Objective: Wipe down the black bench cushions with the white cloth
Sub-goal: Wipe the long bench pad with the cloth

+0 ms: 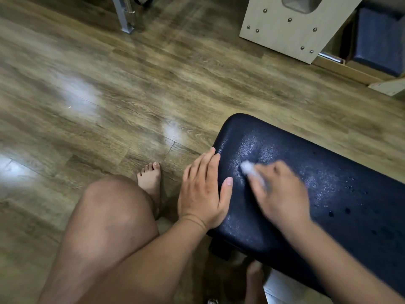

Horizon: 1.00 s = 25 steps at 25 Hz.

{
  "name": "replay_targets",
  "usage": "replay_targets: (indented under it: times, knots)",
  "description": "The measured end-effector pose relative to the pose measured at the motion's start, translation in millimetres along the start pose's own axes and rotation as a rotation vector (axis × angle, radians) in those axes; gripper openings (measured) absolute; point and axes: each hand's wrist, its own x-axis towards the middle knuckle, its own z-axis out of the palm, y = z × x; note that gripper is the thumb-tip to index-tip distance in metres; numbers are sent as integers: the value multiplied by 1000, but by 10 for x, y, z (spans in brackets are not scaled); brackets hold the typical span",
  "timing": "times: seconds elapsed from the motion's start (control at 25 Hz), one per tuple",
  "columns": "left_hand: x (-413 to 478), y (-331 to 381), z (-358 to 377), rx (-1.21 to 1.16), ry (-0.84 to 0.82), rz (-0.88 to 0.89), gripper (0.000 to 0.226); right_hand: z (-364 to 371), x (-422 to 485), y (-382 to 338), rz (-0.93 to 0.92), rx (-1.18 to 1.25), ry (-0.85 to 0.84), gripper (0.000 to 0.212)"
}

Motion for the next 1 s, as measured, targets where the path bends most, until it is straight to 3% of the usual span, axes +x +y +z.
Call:
replay_targets:
  times: [0.12, 0.2, 0.32, 0.44, 0.56, 0.72, 0.84, 0.88, 1.0]
  knots:
    - [-51, -15, 2, -58, 28, 124, 58, -15, -655, -127, -236, 92, -169, 22]
    - [-67, -49, 12, -97, 55, 190, 57, 28, -420, -48, -289, 93, -120, 23]
    - [-82, -59, 19, -107, 72, 237, 56, 155, 448, 8, -150, 3, 0, 20]
    - [-70, -31, 10, -81, 78, 216, 56, 266, 1249, -53, -58, -57, -13, 28]
    - [-69, -32, 11, -53, 90, 205, 55, 291, 1023, -214, -76, -50, 7, 29]
    - [-79, -43, 7, -80, 102, 309, 56, 105, 14, -302, -472, 182, -210, 22]
    - [-123, -30, 19, -92, 96, 306, 54, 123, 299, -162, -686, 69, -207, 23]
    - [-117, -27, 21, -88, 99, 292, 53, 169, 517, -99, -627, 9, -128, 25]
    - [-92, -36, 16, -70, 99, 269, 52, 245, 1291, 222, -138, 10, 38, 29]
